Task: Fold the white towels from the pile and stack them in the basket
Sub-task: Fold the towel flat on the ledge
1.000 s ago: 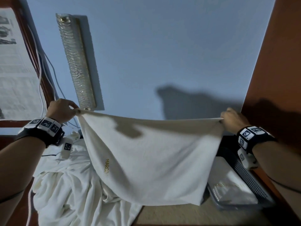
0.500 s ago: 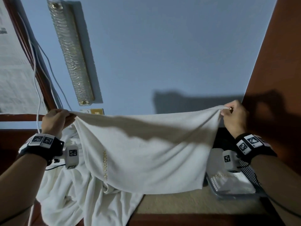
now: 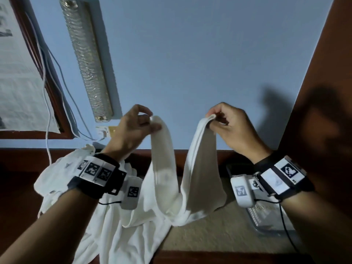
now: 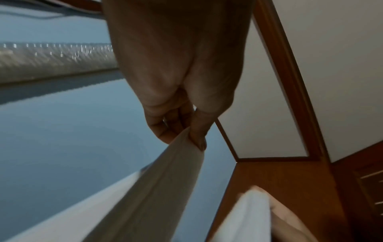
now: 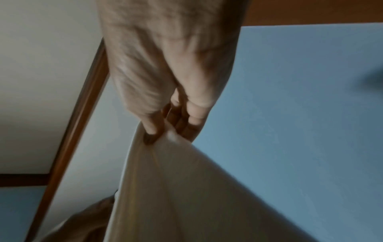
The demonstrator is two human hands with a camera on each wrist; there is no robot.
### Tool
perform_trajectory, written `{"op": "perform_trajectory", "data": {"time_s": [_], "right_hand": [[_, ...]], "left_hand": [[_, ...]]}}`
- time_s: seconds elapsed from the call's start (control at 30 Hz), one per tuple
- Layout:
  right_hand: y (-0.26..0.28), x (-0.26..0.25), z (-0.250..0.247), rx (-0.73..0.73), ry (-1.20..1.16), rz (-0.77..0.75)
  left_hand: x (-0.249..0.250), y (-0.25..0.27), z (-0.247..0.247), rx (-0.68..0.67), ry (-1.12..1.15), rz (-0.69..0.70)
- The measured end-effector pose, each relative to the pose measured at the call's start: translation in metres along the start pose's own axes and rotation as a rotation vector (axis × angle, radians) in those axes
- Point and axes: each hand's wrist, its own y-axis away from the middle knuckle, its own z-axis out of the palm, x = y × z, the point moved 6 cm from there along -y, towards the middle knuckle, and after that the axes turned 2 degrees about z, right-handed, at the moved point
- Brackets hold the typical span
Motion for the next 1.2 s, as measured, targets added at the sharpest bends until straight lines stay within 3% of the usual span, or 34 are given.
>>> {"op": "perform_trajectory", "data": {"time_s": [0.1, 0.23, 0.37, 0.57, 0.97, 1.2], "right_hand": [[0.015, -0.017, 0.028, -0.132, -0.087, 0.013], [0.032, -0.022, 0.051, -0.166, -0.135, 0.04], [0.044, -0.009, 0.068, -0.219, -0.135, 0.061], [0.057, -0.001, 0.069, -0.103, -0.089, 0.062], [0.057, -0.005, 0.065, -0.025, -0.056, 0.057], [0.057, -0.002, 0.068, 0.009, 0.161, -0.119]], "left_hand": [[0.001, 0.017, 0.02, -0.007, 0.081, -0.039], [-0.007, 0.041, 0.041, 0.005, 0.22, -0.082], [-0.012, 0.056, 0.051, 0.003, 0.22, -0.045], [-0.022, 0.069, 0.053, 0.032, 0.2, -0.134], [-0.017, 0.07, 0.059, 0.029, 0.02, -0.105], [-0.019, 0.069, 0.06, -0.013, 0.025, -0.081]]}}
